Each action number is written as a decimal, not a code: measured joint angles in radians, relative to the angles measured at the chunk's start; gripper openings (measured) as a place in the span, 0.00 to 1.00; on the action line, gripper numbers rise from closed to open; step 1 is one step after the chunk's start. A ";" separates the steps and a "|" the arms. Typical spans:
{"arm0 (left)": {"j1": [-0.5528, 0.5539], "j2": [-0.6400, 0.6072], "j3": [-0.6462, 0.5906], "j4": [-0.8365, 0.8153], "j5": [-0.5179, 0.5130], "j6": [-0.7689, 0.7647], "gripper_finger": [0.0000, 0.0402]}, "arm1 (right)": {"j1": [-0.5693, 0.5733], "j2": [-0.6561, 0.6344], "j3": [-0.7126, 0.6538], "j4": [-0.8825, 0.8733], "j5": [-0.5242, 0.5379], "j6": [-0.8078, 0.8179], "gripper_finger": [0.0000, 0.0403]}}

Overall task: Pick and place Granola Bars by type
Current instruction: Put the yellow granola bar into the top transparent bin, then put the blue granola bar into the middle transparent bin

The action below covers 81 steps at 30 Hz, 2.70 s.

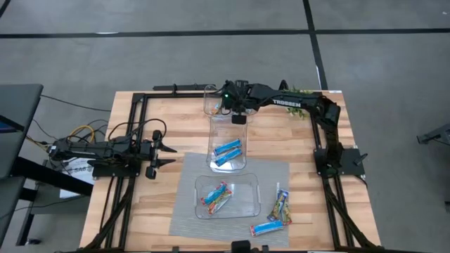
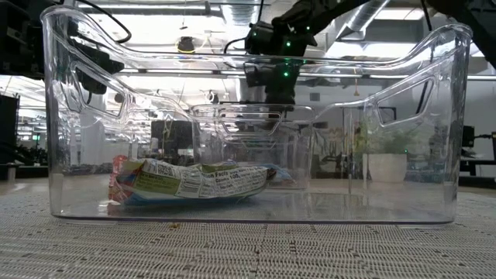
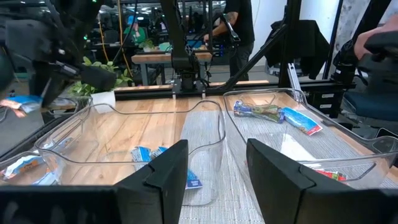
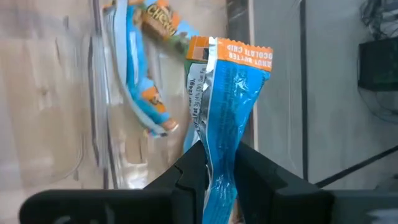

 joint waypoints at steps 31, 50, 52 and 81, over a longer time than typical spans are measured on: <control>0.000 0.000 0.000 0.000 -0.001 0.000 0.39 | 0.019 -0.149 0.000 -0.162 0.032 0.363 0.49; 0.000 0.000 0.000 0.000 -0.001 0.000 0.39 | 0.234 -0.457 0.000 -0.720 0.019 1.394 0.47; 0.000 0.000 0.000 0.000 -0.001 0.000 0.39 | 0.277 -0.473 0.000 -0.763 -0.007 1.511 0.47; 0.000 0.000 0.000 0.000 -0.001 0.000 0.39 | 0.683 -0.475 -0.020 -0.755 -0.224 1.983 0.46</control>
